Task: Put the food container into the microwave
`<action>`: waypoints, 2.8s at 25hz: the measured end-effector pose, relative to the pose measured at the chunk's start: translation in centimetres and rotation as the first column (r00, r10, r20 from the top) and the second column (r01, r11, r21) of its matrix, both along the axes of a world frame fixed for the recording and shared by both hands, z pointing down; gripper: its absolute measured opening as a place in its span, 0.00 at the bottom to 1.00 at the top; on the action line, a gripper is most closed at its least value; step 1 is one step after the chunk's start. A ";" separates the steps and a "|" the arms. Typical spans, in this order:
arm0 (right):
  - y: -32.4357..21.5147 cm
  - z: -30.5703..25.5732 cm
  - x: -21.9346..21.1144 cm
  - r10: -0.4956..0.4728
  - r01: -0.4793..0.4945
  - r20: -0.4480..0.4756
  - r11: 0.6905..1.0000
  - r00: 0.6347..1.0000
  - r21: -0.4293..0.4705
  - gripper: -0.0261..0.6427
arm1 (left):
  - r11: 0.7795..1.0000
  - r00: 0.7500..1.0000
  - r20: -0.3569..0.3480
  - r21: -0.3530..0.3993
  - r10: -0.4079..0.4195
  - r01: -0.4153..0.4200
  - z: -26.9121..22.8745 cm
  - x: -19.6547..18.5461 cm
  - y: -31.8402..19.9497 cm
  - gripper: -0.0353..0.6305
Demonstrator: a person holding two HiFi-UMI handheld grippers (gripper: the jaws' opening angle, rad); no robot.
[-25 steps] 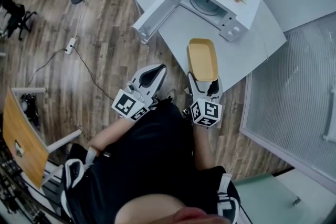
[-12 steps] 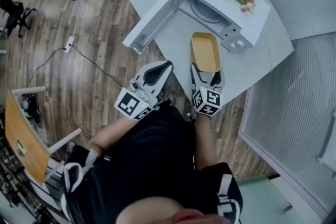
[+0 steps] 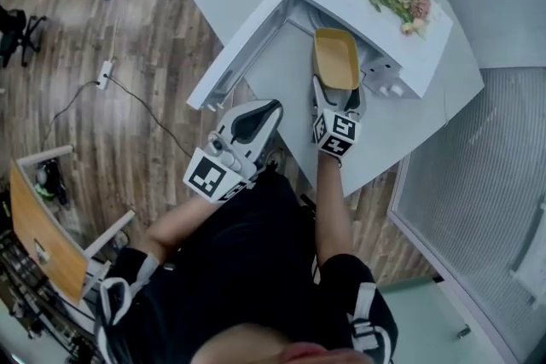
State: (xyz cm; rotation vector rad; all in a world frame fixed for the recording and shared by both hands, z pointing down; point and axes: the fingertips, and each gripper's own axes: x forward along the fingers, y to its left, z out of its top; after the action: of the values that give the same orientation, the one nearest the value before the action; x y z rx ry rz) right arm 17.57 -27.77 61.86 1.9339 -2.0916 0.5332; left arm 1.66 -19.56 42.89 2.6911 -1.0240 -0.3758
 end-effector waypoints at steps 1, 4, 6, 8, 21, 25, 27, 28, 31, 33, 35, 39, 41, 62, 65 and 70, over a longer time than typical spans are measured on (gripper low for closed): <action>-1.2 0.7 0.1 0.004 -0.004 -0.005 1.000 1.000 0.001 0.77 | 1.000 1.000 0.001 -0.008 -0.002 0.002 0.5 -0.1 -0.5 0.10; -4.5 2.9 0.7 0.016 -0.016 -0.018 1.000 1.000 -0.006 0.77 | 1.000 1.000 0.004 -0.024 -0.008 0.008 1.7 -0.1 -1.8 0.10; -6.5 4.1 1.1 0.028 -0.029 -0.024 0.999 0.999 -0.018 0.77 | 0.999 1.000 -0.005 -0.035 -0.007 0.007 2.1 -0.1 -2.5 0.10; -8.3 5.1 1.3 0.036 -0.036 -0.029 0.999 0.999 -0.028 0.77 | 0.999 1.000 -0.005 -0.038 -0.005 0.005 2.2 -0.2 -3.0 0.10; -16.0 9.7 3.6 0.056 -0.062 -0.068 0.994 0.996 -0.087 0.77 | 0.997 1.000 -0.006 -0.077 0.004 -0.004 4.0 0.4 -6.1 0.10; -17.1 10.7 4.0 0.049 -0.056 -0.076 0.994 0.996 -0.098 0.77 | 0.996 1.000 0.000 -0.084 0.001 -0.001 4.5 0.6 -6.7 0.10; -17.6 11.1 4.1 0.049 -0.057 -0.079 0.993 0.996 -0.102 0.77 | 0.996 1.000 0.001 -0.086 0.003 -0.003 4.6 0.7 -6.8 0.10; -17.7 11.3 4.2 0.049 -0.058 -0.081 0.993 0.996 -0.105 0.77 | 0.996 1.000 0.003 -0.088 0.006 -0.006 4.7 0.8 -6.9 0.10; -18.2 11.6 4.3 0.051 -0.060 -0.083 0.992 0.995 -0.112 0.77 | 0.995 1.000 0.008 -0.099 0.014 -0.013 5.0 1.1 -6.9 0.10; -18.4 11.9 4.4 0.047 -0.056 -0.079 0.991 0.996 -0.119 0.77 | 0.994 1.000 0.009 -0.106 0.015 -0.014 5.2 1.1 -7.0 0.10; -18.5 12.4 4.4 0.042 -0.051 -0.076 0.990 0.996 -0.133 0.77 | 0.994 1.000 0.012 -0.109 0.017 -0.015 5.4 1.2 -7.1 0.10; -18.6 13.0 4.4 0.036 -0.046 -0.072 0.987 0.997 -0.154 0.77 | 0.993 1.000 0.021 -0.113 0.021 -0.019 5.6 1.4 -7.2 0.10; -18.4 13.0 4.5 0.039 -0.051 -0.078 0.986 0.996 -0.159 0.77 | 0.993 1.000 0.018 -0.113 0.021 -0.019 5.5 1.4 -7.2 0.10; -1.2 -2.5 1.4 0.027 -0.026 0.006 0.999 1.000 -0.033 0.35 | 0.999 0.999 0.014 -0.032 0.029 -0.028 1.1 0.8 -2.3 0.10; 2.2 -6.8 1.1 0.014 -0.015 0.035 1.000 0.999 0.023 0.23 | 0.999 0.999 0.025 -0.016 0.030 -0.030 0.1 0.5 -0.4 0.10; 7.8 -12.5 0.0 -0.024 0.017 0.056 0.993 0.998 0.114 0.12 | 1.000 0.999 0.024 0.000 0.023 -0.023 -1.4 0.2 2.6 0.10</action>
State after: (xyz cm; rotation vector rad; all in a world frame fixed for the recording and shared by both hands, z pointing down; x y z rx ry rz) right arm 17.53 -19.97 49.36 1.9772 -2.2195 0.4807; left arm 1.86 -16.94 41.52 2.7112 -0.9991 -0.3410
